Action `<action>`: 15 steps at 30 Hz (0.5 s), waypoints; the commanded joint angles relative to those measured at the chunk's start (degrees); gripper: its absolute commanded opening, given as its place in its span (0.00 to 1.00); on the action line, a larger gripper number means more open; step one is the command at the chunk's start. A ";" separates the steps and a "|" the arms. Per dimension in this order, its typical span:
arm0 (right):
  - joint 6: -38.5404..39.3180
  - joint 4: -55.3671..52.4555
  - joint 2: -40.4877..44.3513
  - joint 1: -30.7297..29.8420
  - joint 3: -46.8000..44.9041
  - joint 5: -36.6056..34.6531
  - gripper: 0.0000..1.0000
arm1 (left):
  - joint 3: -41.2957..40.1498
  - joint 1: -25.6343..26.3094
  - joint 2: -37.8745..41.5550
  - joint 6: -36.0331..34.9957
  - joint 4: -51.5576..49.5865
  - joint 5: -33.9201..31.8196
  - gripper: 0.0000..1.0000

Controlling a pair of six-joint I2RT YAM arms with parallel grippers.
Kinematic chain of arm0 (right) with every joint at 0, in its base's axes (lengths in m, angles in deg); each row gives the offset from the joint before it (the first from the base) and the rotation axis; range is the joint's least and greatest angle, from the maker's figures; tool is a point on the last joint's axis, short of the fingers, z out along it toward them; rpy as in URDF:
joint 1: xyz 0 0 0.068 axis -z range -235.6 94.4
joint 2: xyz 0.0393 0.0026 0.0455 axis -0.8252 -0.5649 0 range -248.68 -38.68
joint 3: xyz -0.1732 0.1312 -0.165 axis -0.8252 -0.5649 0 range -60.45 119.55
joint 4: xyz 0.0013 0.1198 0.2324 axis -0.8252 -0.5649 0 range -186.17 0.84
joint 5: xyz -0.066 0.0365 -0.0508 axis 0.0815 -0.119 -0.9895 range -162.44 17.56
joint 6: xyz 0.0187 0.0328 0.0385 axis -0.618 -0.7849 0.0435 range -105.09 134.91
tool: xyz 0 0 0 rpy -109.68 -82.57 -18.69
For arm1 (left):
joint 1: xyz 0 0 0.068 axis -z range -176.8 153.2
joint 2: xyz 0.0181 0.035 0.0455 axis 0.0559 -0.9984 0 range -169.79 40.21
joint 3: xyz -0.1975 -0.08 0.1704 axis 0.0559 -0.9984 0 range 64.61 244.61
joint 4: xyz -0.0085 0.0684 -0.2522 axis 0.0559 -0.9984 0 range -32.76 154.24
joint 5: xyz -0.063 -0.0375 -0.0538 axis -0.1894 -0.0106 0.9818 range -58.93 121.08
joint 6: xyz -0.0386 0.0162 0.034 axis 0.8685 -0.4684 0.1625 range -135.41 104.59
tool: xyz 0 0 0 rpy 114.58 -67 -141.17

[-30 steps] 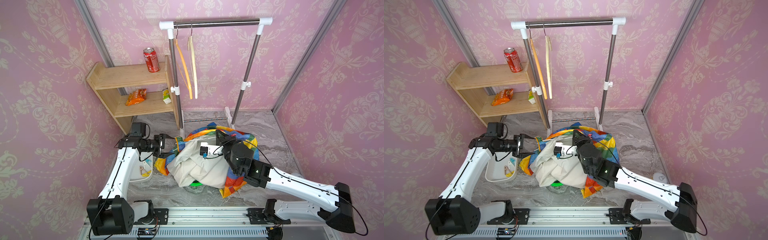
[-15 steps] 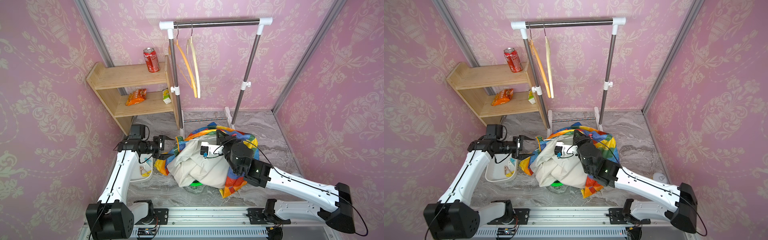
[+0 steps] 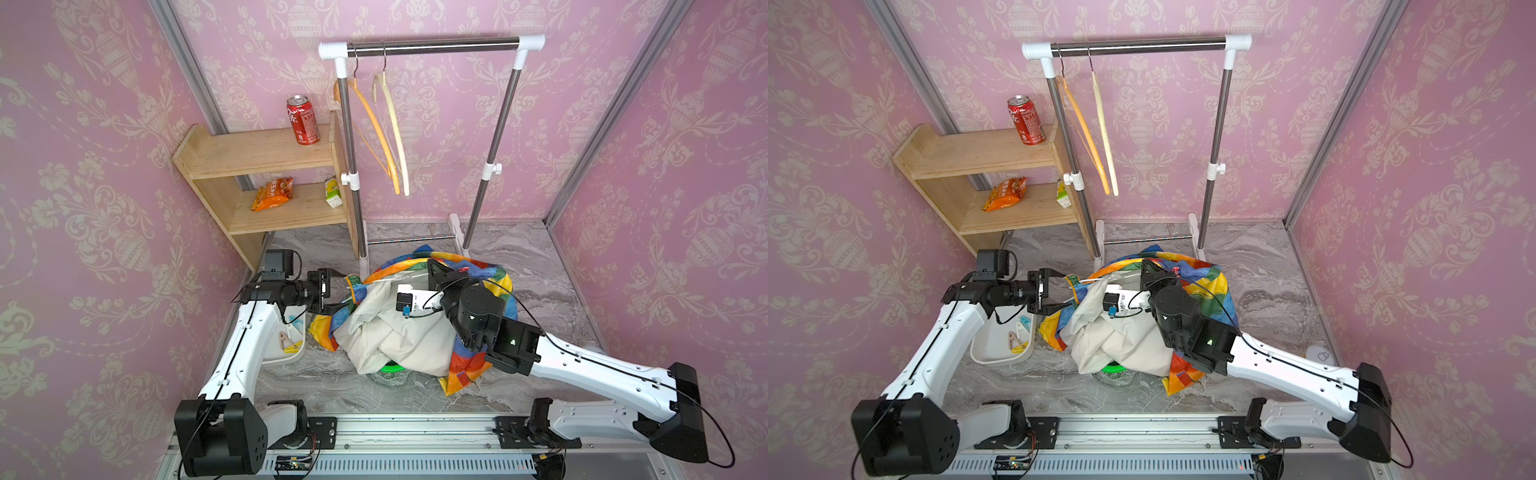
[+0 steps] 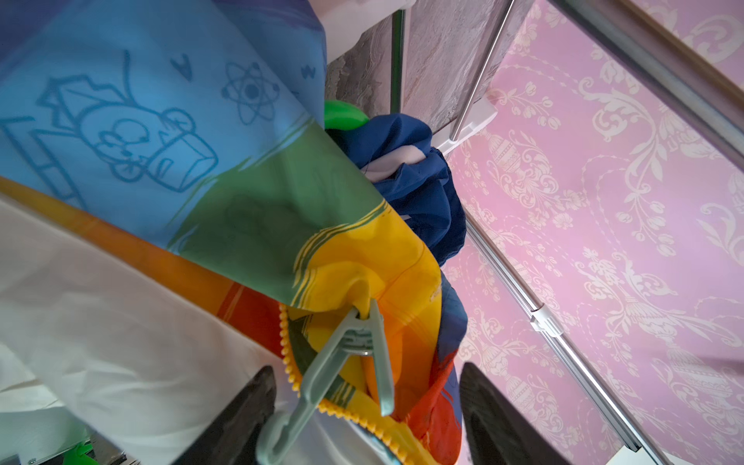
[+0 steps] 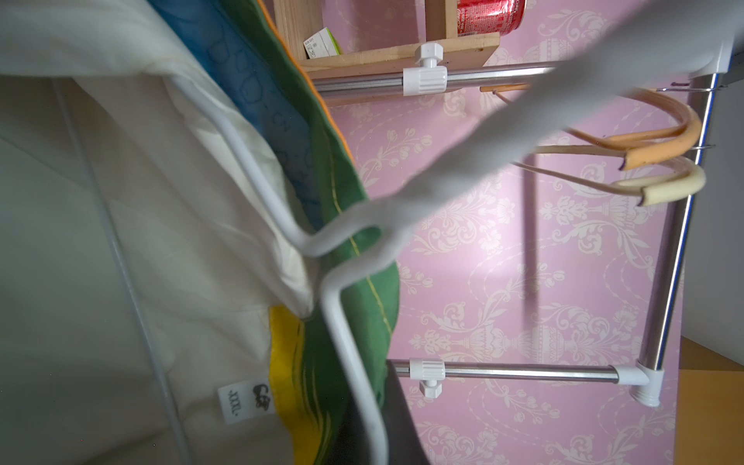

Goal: Remove the clothespins securing jackets to the hanger
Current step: Remove the clothespin from the hanger.

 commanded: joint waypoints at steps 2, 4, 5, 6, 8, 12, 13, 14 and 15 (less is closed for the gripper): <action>0.30 2.70 -0.63 -0.92 2.99 -1.12 0.00 | 1.63 0.37 -1.15 1.24 1.23 -0.85 0.72; 0.16 2.86 -0.82 -1.00 3.34 -1.23 0.00 | 1.76 0.45 -1.15 0.60 0.24 -0.96 0.71; 0.08 3.03 -0.81 -1.06 3.43 -1.12 0.00 | 1.59 0.46 -1.15 0.40 0.19 -1.03 0.69; -0.05 3.18 -0.87 -1.07 3.57 -1.14 0.00 | 1.23 0.45 -0.99 0.58 0.31 -0.97 0.67; -0.40 3.22 -0.93 -1.15 3.98 -1.15 0.00 | 0.83 0.46 -0.84 0.89 0.85 -0.88 0.63; -0.41 3.52 -1.17 -1.23 4.29 -1.07 0.00 | 0.52 0.72 -0.73 0.95 1.03 -0.82 0.52; -0.41 3.56 -1.16 -1.23 4.30 -0.98 0.00 | 0.58 0.70 -0.71 0.97 1.02 -0.82 0.51; -0.41 3.72 -1.30 -1.28 4.27 -0.97 0.00 | 0.55 0.74 -0.71 0.98 1.01 -0.78 0.49; -0.37 3.87 -1.29 -1.26 4.37 -0.97 0.00 | 0.49 0.76 -0.62 0.91 1.13 -0.77 0.46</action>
